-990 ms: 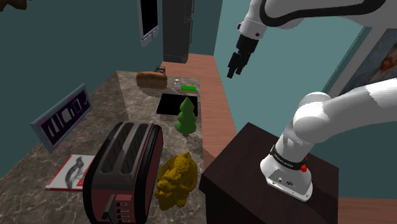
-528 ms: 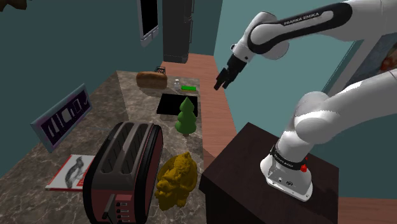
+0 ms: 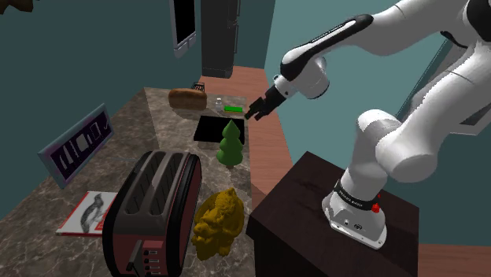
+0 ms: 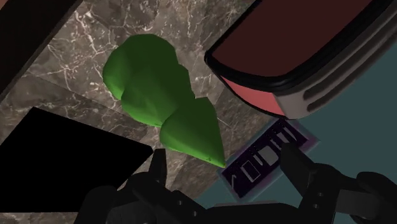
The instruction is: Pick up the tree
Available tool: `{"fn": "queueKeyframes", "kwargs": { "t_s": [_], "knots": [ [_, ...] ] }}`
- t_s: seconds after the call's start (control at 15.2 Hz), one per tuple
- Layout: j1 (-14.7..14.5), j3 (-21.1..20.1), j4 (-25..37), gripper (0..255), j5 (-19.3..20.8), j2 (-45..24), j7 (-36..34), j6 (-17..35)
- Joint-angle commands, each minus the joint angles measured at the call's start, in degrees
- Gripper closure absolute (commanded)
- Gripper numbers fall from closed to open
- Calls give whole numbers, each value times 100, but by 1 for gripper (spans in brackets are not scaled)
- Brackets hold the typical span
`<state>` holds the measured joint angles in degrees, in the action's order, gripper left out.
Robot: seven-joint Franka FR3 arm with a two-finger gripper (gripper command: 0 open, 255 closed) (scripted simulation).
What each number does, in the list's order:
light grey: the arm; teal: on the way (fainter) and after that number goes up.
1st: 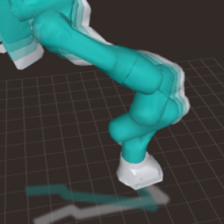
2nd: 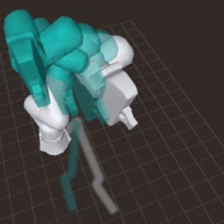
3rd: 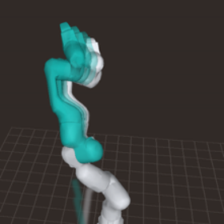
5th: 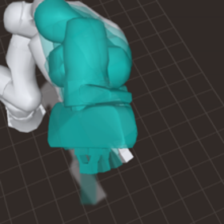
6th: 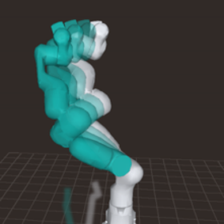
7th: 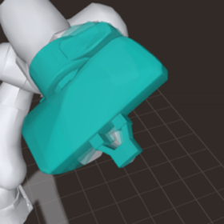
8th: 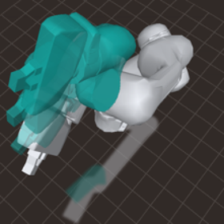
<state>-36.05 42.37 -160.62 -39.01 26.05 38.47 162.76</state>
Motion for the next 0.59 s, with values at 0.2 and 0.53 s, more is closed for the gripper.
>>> {"fn": "queueKeyframes", "kwargs": {
  "t_s": [0.2,0.53],
  "knots": [
    [-4444,3908,857,0,-2846,885,3208,1746],
    [-5115,4611,924,0,-2533,1875,3534,2574]
  ]
}}
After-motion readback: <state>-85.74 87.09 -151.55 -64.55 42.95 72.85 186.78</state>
